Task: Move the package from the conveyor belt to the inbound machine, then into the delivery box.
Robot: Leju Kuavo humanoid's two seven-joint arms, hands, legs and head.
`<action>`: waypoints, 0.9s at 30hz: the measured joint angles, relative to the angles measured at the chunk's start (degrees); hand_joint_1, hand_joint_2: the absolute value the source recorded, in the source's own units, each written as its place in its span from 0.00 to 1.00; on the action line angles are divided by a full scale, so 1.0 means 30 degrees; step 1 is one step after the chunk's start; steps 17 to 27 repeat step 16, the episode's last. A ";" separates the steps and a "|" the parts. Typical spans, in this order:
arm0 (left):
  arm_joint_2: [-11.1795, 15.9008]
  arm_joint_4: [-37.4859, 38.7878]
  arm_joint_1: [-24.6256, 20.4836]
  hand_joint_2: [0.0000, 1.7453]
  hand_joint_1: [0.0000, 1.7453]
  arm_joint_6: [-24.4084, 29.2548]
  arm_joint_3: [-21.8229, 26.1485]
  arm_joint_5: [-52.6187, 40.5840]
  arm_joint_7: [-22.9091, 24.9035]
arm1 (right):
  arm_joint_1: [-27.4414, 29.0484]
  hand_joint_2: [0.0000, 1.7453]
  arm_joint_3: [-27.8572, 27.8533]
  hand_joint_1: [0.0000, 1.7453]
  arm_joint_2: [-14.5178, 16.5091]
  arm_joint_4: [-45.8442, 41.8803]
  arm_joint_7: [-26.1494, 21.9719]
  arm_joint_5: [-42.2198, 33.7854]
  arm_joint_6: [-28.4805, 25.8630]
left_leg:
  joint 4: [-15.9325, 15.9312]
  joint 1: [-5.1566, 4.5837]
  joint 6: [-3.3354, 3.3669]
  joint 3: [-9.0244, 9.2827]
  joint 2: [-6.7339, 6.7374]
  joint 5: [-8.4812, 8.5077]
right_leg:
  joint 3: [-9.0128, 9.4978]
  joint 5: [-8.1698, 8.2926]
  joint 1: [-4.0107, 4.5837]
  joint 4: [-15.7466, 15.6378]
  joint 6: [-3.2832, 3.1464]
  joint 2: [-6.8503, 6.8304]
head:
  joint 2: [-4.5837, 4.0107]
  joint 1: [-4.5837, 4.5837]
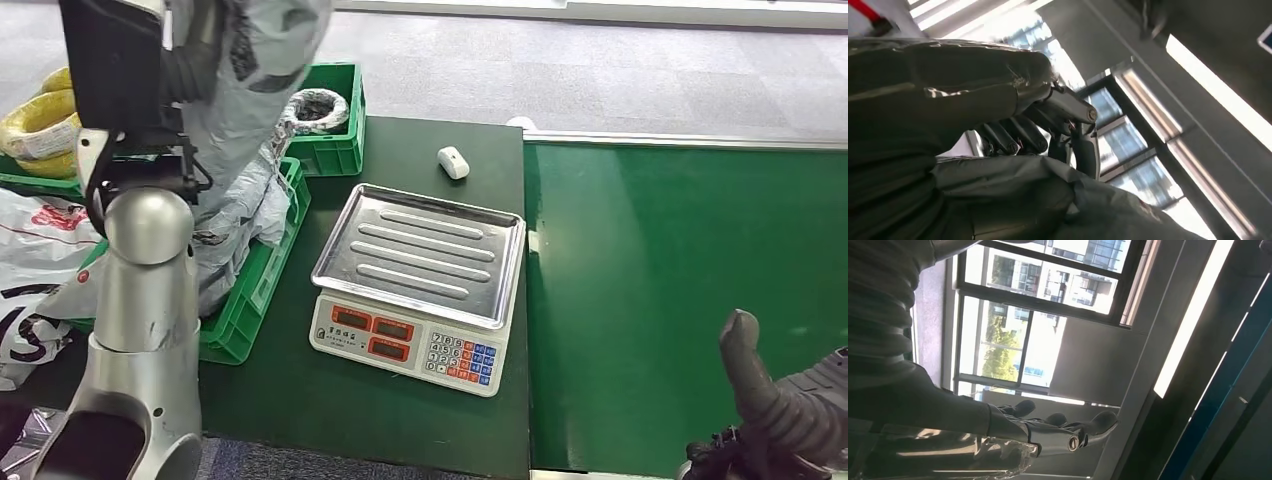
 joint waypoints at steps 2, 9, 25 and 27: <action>0.0872 0.0249 0.0014 1.00 1.00 0.0919 0.1374 -0.1335 -0.0392 | 0.0184 1.00 -0.0076 0.00 -0.0007 0.0142 -0.0025 -0.0025 0.0073 | 0.0001 0.0007 -0.0006 0.0008 0.0018 0.0001 | -0.0014 -0.0002 0.0007 0.0015 -0.0004 0.0022 | 0.0000 0.0000; 0.3268 0.2275 0.0318 1.00 1.00 0.2871 0.3854 -0.6146 0.1198 | 0.0226 1.00 -0.0095 0.00 0.0000 0.0576 0.0459 0.0146 0.0027 | 0.0001 0.0008 -0.0016 -0.0001 -0.0004 0.0008 | -0.0007 -0.0004 0.0005 0.0017 -0.0006 0.0002 | 0.0000 0.0007; 0.5481 0.9283 0.0905 1.00 1.00 -0.2220 0.4214 -0.7545 0.1547 | -0.0422 1.00 0.0075 0.00 -0.0319 0.1452 0.0994 -0.0020 0.0166 | -0.0002 0.0012 -0.0055 0.0006 0.0042 0.0041 | -0.0012 0.0037 0.0009 0.0024 -0.0062 0.0028 | 0.0000 0.0014; 0.5481 0.9283 0.0905 1.00 1.00 -0.2220 0.4214 -0.7545 0.1547 | -0.0422 1.00 0.0075 0.00 -0.0319 0.1452 0.0994 -0.0020 0.0166 | -0.0002 0.0012 -0.0055 0.0006 0.0042 0.0041 | -0.0012 0.0037 0.0009 0.0024 -0.0062 0.0028 | 0.0000 0.0014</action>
